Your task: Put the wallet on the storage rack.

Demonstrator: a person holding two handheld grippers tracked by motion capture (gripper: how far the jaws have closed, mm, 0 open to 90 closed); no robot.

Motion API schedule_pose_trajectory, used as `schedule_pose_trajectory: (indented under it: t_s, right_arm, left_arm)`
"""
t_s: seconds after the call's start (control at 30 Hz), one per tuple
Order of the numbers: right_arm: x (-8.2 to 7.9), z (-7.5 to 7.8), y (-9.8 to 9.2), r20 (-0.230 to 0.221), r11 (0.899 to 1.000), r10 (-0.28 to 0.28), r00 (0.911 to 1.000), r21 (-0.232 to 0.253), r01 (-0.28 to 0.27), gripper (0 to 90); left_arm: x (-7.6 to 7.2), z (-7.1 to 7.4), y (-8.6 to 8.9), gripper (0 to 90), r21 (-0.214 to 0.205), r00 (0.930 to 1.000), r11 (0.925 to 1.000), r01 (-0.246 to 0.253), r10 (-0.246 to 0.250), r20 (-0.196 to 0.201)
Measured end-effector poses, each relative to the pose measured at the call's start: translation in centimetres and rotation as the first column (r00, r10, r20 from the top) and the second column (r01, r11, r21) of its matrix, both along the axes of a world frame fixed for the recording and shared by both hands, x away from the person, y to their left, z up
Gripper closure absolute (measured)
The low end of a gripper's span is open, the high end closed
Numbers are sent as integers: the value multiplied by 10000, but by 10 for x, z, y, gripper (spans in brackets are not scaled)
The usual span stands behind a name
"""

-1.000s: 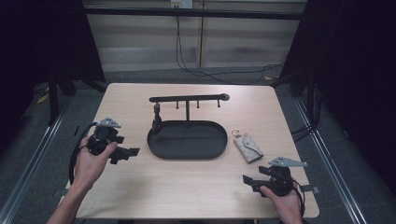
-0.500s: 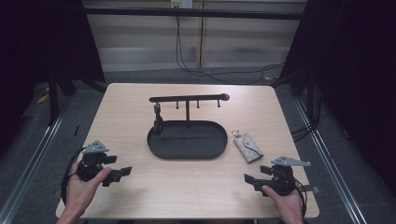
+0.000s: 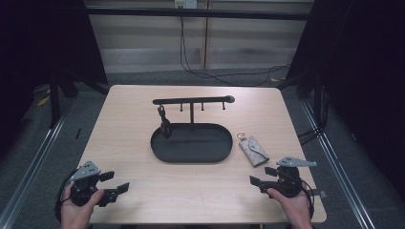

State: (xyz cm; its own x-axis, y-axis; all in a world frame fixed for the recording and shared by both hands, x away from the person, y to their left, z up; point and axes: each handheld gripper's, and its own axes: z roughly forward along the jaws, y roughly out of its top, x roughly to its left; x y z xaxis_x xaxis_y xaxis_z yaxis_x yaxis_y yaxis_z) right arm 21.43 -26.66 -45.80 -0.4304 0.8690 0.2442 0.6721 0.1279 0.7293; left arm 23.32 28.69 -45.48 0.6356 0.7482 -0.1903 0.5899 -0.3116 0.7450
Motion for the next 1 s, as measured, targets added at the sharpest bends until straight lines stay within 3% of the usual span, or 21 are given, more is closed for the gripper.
schedule_pose_trajectory:
  t_s: [0.03, 0.07, 0.1, 0.23, 0.33, 0.47, 0.53, 0.6, 0.7, 0.9, 1.0]
  right_arm:
    - [1, 1, 0, 13, 10000, 71, 10000, -25, -71, 218]
    - [1, 1, 0, 1, 9999, 164, 9999, -32, -164, 208]
    - [2, 3, 0, -56, 9998, 212, 9998, -9, -212, 201]
    - [8, 8, -1, -110, 9997, 214, 9997, 95, -213, 199]
    - [11, 14, -3, -184, 9999, 69, 9998, 77, -68, 200]
    - [19, 18, -5, -258, 9999, 164, 9995, -8, -164, 195]
    - [25, 18, -5, -431, 9996, 224, 9988, -160, -231, 189]
    - [33, 18, -6, -660, 9997, 187, 9976, -146, -197, 182]
    - [41, 19, -5, -737, 9998, 79, 9972, -190, -94, 185]
    - [56, 26, -1, -1038, 9979, -36, 9946, -653, -32, 225]
    - [64, 26, 0, -1263, 9966, -50, 9920, -825, -55, 240]
  left_arm:
    - [-1, -2, 0, 225, -46, 9998, 10000, 67, -68, -203]
    - [-1, -2, 0, 224, -46, 9998, 10000, 67, -68, -203]
    - [-4, -3, 1, 222, -314, 9999, 9995, 96, -98, -58]
    - [-7, -1, -4, 207, -105, 9996, 9995, 294, -294, -24]
    - [-8, -2, -9, 208, -63, 9974, 9977, 678, -679, -239]
    - [-9, -3, -16, 202, 27, 9959, 9966, 829, -827, -352]
    - [-10, -1, -18, 185, 54, 9958, 9960, 887, -885, -237]
    - [-11, 0, -19, 180, -228, 9913, 9916, 1274, -1281, -318]
    - [-14, 3, -21, 181, -212, 9884, 9882, 1518, -1519, -32]
    - [-11, 0, -21, 185, -401, 9895, 9891, 1414, -1424, -239]
    - [-10, 0, -18, 206, -360, 9902, 9897, 1382, -1389, -159]
